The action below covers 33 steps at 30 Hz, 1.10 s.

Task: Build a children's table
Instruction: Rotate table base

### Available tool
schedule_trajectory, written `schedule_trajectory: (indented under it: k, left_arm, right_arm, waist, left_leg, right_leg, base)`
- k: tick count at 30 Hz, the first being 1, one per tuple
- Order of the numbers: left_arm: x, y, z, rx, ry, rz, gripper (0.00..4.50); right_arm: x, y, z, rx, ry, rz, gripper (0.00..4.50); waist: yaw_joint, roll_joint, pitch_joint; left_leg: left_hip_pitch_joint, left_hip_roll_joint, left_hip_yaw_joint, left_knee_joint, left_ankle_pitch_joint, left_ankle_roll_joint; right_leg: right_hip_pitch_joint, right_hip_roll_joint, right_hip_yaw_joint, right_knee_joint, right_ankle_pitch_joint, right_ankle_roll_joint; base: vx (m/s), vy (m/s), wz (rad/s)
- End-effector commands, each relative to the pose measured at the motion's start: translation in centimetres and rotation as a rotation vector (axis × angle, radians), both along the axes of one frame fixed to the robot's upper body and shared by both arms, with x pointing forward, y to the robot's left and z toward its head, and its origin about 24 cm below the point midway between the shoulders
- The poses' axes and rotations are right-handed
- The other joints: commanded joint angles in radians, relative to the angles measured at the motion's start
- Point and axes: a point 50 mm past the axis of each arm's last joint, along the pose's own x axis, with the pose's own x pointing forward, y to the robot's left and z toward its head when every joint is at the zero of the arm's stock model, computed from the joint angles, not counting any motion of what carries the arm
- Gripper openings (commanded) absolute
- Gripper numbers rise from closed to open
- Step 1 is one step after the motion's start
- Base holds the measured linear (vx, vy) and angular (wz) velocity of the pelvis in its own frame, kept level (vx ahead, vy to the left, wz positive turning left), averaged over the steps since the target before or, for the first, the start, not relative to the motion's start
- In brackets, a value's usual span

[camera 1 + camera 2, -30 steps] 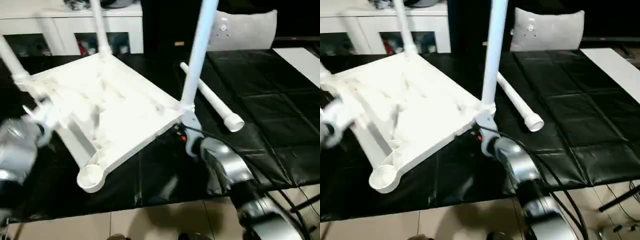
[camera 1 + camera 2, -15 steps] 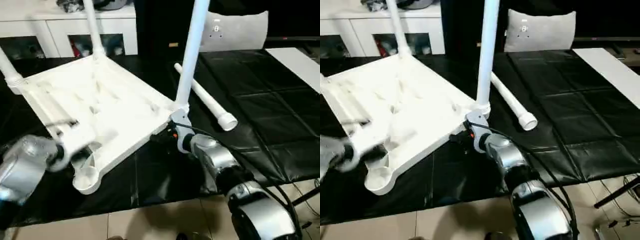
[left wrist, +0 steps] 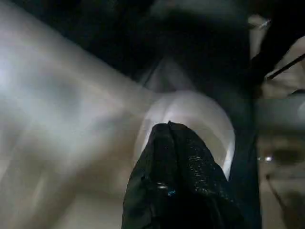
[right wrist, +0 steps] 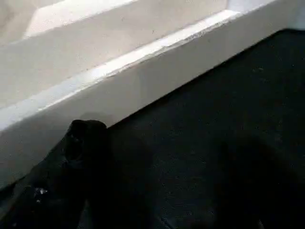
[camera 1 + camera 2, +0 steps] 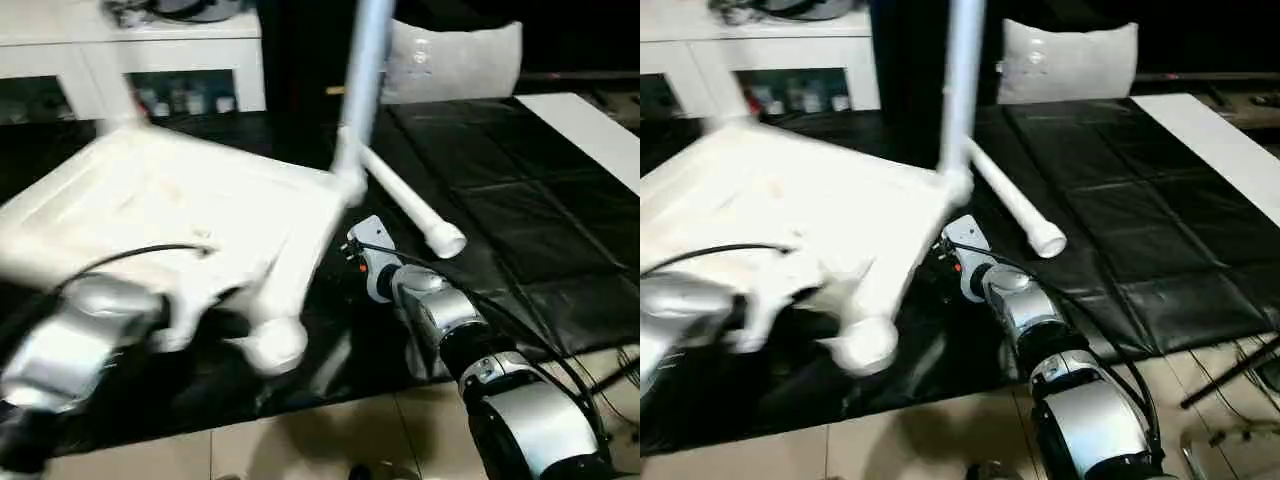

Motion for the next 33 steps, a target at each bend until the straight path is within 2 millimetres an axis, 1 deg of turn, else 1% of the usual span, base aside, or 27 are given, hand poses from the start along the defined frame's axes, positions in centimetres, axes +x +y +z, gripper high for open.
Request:
schedule_trajectory:
  k: [1, 2, 3, 4, 5, 6, 7, 9, 10, 11, 12, 13, 14, 16, 18, 19, 21, 22, 23, 24, 25, 27, 29, 30, 31, 32, 33]
  left_arm:
    - [1.6, 0.1, -0.5, 0.041, -0.101, 0.076, 0.03]
    - [2.3, -0.2, -0.7, 0.045, -0.135, 0.108, 0.03]
    - [2.5, -0.3, -0.7, 0.046, -0.144, 0.117, 0.03]
    - [3.2, -0.9, -1.0, 0.04, -0.17, 0.156, 0.03]
    - [3.4, -1.3, -1.1, 0.036, -0.175, 0.172, 0.03]
    - [3.6, -1.7, -1.2, 0.031, -0.181, 0.186, 0.03]
    - [3.6, -1.8, -1.2, 0.03, -0.181, 0.187, 0.03]
    - [4.1, -2.8, -1.5, 0.007, -0.219, 0.219, 0.03]
    - [4.2, -3.0, -1.5, 0.001, -0.23, 0.219, 0.03]
    - [4.2, -3.2, -1.4, -0.014, -0.238, 0.212, 0.03]
    - [4.1, -3.6, -0.8, -0.063, -0.255, 0.192, 0.03]
    - [4.1, -3.8, -0.4, -0.097, -0.266, 0.179, 0.03]
    - [4.0, -3.8, -0.1, -0.115, -0.278, 0.172, 0.03]
    - [4.0, -2.9, 0.3, -0.102, -0.297, 0.174, 0.03]
    - [4.0, -1.8, 0.5, -0.067, -0.313, 0.178, 0.03]
    - [3.9, -0.9, 0.5, -0.038, -0.317, 0.174, 0.03]
    - [3.7, 0.4, 0.5, 0.003, -0.318, 0.164, 0.03]
    - [3.6, 0.9, 0.5, 0.021, -0.313, 0.164, 0.03]
    - [3.3, 2.0, 0.7, 0.051, -0.293, 0.166, 0.03]
    - [3.1, 2.3, 0.7, 0.056, -0.289, 0.162, 0.03]
    - [2.7, 3.0, 1.0, 0.074, -0.278, 0.148, 0.03]
    - [2.8, 3.4, 1.4, 0.068, -0.291, 0.166, 0.03]
    - [3.1, 3.3, 1.9, 0.003, -0.307, 0.197, 0.03]
    - [3.2, 3.2, 2.0, -0.014, -0.313, 0.203, 0.03]
    - [3.5, 2.9, 2.1, -0.036, -0.33, 0.23, 0.03]
    - [3.7, 2.7, 2.3, -0.06, -0.337, 0.251, 0.03]
    - [3.8, 2.5, 2.4, -0.076, -0.335, 0.258, 0.03]
  right_arm:
    - [0.6, 1.0, 1.3, 0.009, -0.057, 0.034, 4.5]
    - [0.7, 0.7, 1.4, 0.002, -0.065, 0.027, 4.5]
    - [0.8, 0.7, 1.4, -0.001, -0.067, 0.024, 4.5]
    - [1.0, 0.1, 1.7, -0.012, -0.086, 0.007, 4.5]
    - [1.3, -0.2, 1.9, -0.017, -0.1, -0.009, 4.5]
    - [1.5, -0.6, 2.2, -0.019, -0.116, -0.03, 4.5]
    - [1.5, -0.6, 2.2, -0.02, -0.117, -0.032, 4.5]
    - [2.4, -2.2, 3.2, -0.019, -0.15, -0.106, 4.5]
    - [2.6, -2.5, 3.5, -0.02, -0.158, -0.12, 4.5]
    - [2.8, -2.9, 3.7, -0.023, -0.167, -0.132, 4.5]
    - [3.1, -3.6, 4.3, -0.022, -0.183, -0.156, 4.5]
    - [3.3, -4.1, 4.7, -0.02, -0.193, -0.172, 4.5]
    - [3.5, -4.5, 5.0, -0.02, -0.203, -0.183, 4.5]
    - [3.6, -5.2, 5.5, -0.019, -0.224, -0.189, 4.5]
    - [3.6, -5.5, 5.6, -0.016, -0.229, -0.191, 4.5]
    - [3.5, -5.7, 5.5, -0.018, -0.229, -0.189, 4.5]
    - [3.3, -5.8, 5.2, -0.021, -0.226, -0.185, 4.5]
    - [3.2, -5.9, 5.0, -0.025, -0.224, -0.183, 4.5]
    - [3.0, -6.1, 4.8, -0.036, -0.224, -0.183, 4.5]
    - [3.0, -6.2, 4.8, -0.037, -0.223, -0.188, 4.5]
    - [3.0, -6.7, 4.7, -0.047, -0.221, -0.219, 4.5]
    - [3.1, -7.3, 4.9, -0.058, -0.227, -0.253, 4.5]
    - [3.5, -8.1, 5.2, -0.103, -0.231, -0.297, 4.5]
    - [3.6, -8.3, 5.3, -0.116, -0.232, -0.31, 4.5]
    - [4.0, -8.9, 5.9, -0.14, -0.235, -0.337, 4.5]
    - [4.4, -9.3, 6.4, -0.156, -0.235, -0.356, 4.5]
    - [4.6, -9.5, 6.6, -0.168, -0.236, -0.366, 4.5]
  waist:
    - [0.006, 0.011, -0.061]
    - [0.004, 0.009, -0.062]
    - [0.001, 0.011, -0.061]
    - [0.002, 0.009, -0.061]
    - [0.004, 0.013, -0.061]
    - [0.008, 0.011, -0.064]
    - [0.009, 0.01, -0.063]
    - [0.013, 0.013, -0.064]
    - [0.018, 0.011, -0.067]
    - [0.02, 0.01, -0.069]
    - [0.022, 0.014, -0.069]
    - [0.022, 0.01, -0.071]
    - [0.025, 0.013, -0.071]
    - [0.025, 0.009, -0.071]
    - [0.021, 0.007, -0.068]
    - [0.019, 0.01, -0.068]
    - [0.017, 0.006, -0.067]
    - [0.02, 0.008, -0.067]
    - [0.019, 0.005, -0.066]
    - [0.022, 0.008, -0.066]
    - [0.024, 0.01, -0.067]
    - [0.022, 0.012, -0.065]
    - [0.028, 0.022, -0.064]
    - [0.031, 0.017, -0.065]
    - [0.037, 0.026, -0.064]
    - [0.033, 0.021, -0.062]
    - [0.036, 0.025, -0.064]
  left_leg:
    - [-0.009, 0.016, -0.009, -0.074, -0.287, 0.0]
    - [-0.006, 0.013, -0.009, -0.071, -0.29, 0.001]
    - [-0.007, 0.013, -0.01, -0.071, -0.295, 0.003]
    - [-0.001, 0.012, -0.009, -0.068, -0.3, 0.006]
    - [0.003, 0.012, -0.008, -0.066, -0.302, 0.005]
    - [0.006, 0.014, -0.008, -0.066, -0.289, 0.006]
    - [0.002, 0.015, -0.008, -0.068, -0.287, 0.008]
    - [0.003, 0.016, -0.008, -0.069, -0.291, 0.011]
    - [0.003, 0.016, -0.008, -0.068, -0.283, 0.011]
    - [0.002, 0.017, -0.008, -0.068, -0.277, 0.013]
    - [-0.001, 0.016, -0.008, -0.069, -0.27, 0.017]
    - [-0.002, 0.017, -0.007, -0.068, -0.26, 0.021]
    - [0.0, 0.018, -0.006, -0.067, -0.253, 0.02]
    - [-0.004, 0.017, -0.005, -0.067, -0.252, 0.025]
    - [-0.009, 0.014, -0.006, -0.069, -0.25, 0.03]
    - [-0.007, 0.015, -0.007, -0.068, -0.258, 0.028]
    - [-0.003, 0.015, -0.005, -0.066, -0.263, 0.025]
    - [-0.001, 0.015, -0.005, -0.066, -0.261, 0.024]
    - [-0.003, 0.016, -0.006, -0.068, -0.254, 0.023]
    - [0.0, 0.018, -0.006, -0.069, -0.256, 0.02]
    - [0.003, 0.019, -0.005, -0.07, -0.243, 0.016]
    - [0.003, 0.018, -0.004, -0.072, -0.25, 0.01]
    - [0.01, 0.017, -0.002, -0.07, -0.265, 0.002]
    - [0.01, 0.016, -0.001, -0.07, -0.271, -0.004]
    - [0.01, 0.015, -0.003, -0.07, -0.281, -0.007]
    - [0.008, 0.015, -0.001, -0.07, -0.292, -0.006]
    - [0.013, 0.014, -0.002, -0.068, -0.296, -0.011]
  right_leg:
    - [0.062, -0.056, 0.053, -0.071, -0.41, -0.179]
    - [0.061, -0.055, 0.052, -0.074, -0.437, -0.161]
    - [0.06, -0.054, 0.051, -0.075, -0.452, -0.153]
    - [0.055, -0.054, 0.049, -0.083, -0.499, -0.132]
    - [0.051, -0.053, 0.049, -0.085, -0.504, -0.13]
    - [0.053, -0.056, 0.05, -0.083, -0.487, -0.135]
    - [0.054, -0.054, 0.05, -0.081, -0.479, -0.138]
    - [0.052, -0.049, 0.047, -0.081, -0.449, -0.145]
    - [0.055, -0.05, 0.048, -0.077, -0.427, -0.151]
    - [0.056, -0.051, 0.048, -0.074, -0.413, -0.155]
    - [0.058, -0.051, 0.049, -0.071, -0.395, -0.163]
    - [0.059, -0.051, 0.049, -0.07, -0.372, -0.171]
    - [0.058, -0.051, 0.05, -0.067, -0.355, -0.178]
    - [0.061, -0.049, 0.049, -0.063, -0.335, -0.187]
    - [0.064, -0.048, 0.047, -0.063, -0.349, -0.179]
    - [0.062, -0.05, 0.047, -0.066, -0.377, -0.168]
    - [0.057, -0.049, 0.048, -0.07, -0.402, -0.162]
    - [0.056, -0.051, 0.049, -0.07, -0.405, -0.161]
    - [0.056, -0.05, 0.05, -0.067, -0.406, -0.161]
    - [0.054, -0.05, 0.05, -0.067, -0.406, -0.162]
    - [0.053, -0.048, 0.053, -0.062, -0.366, -0.176]
    - [0.053, -0.044, 0.052, -0.058, -0.344, -0.188]
    - [0.049, -0.045, 0.055, -0.061, -0.341, -0.196]
    - [0.05, -0.044, 0.055, -0.061, -0.341, -0.198]
    - [0.052, -0.045, 0.055, -0.059, -0.349, -0.194]
    - [0.051, -0.042, 0.054, -0.064, -0.361, -0.191]
    - [0.052, -0.043, 0.053, -0.063, -0.364, -0.191]
  base:
    - [0.0, 0.0, 0.0]
    - [0.0, 0.0, 0.0]
    - [0.0, 0.0, 0.0]
    - [0.0, 0.0, 0.0]
    - [0.0, 0.0, 0.0]
    - [0.0, 0.0, 0.0]
    - [0.0, 0.0, 0.0]
    - [0.0, 0.0, 0.0]
    - [0.0, 0.0, 0.0]
    - [0.0, 0.0, 0.0]
    - [0.0, 0.0, 0.0]
    - [0.0, 0.0, 0.0]
    - [0.0, 0.0, 0.0]
    - [0.0, 0.0, 0.0]
    - [0.0, 0.0, 0.0]
    - [0.0, 0.0, 0.0]
    - [0.0, 0.0, 0.0]
    - [0.0, 0.0, 0.0]
    - [0.0, 0.0, 0.0]
    - [0.0, 0.0, 0.0]
    - [0.0, 0.0, 0.0]
    - [0.0, 0.0, 0.0]
    - [0.0, 0.0, 0.0]
    - [0.0, 0.0, 0.0]
    - [0.0, 0.0, 0.0]
    - [0.0, 0.0, 0.0]
    - [0.0, 0.0, 0.0]
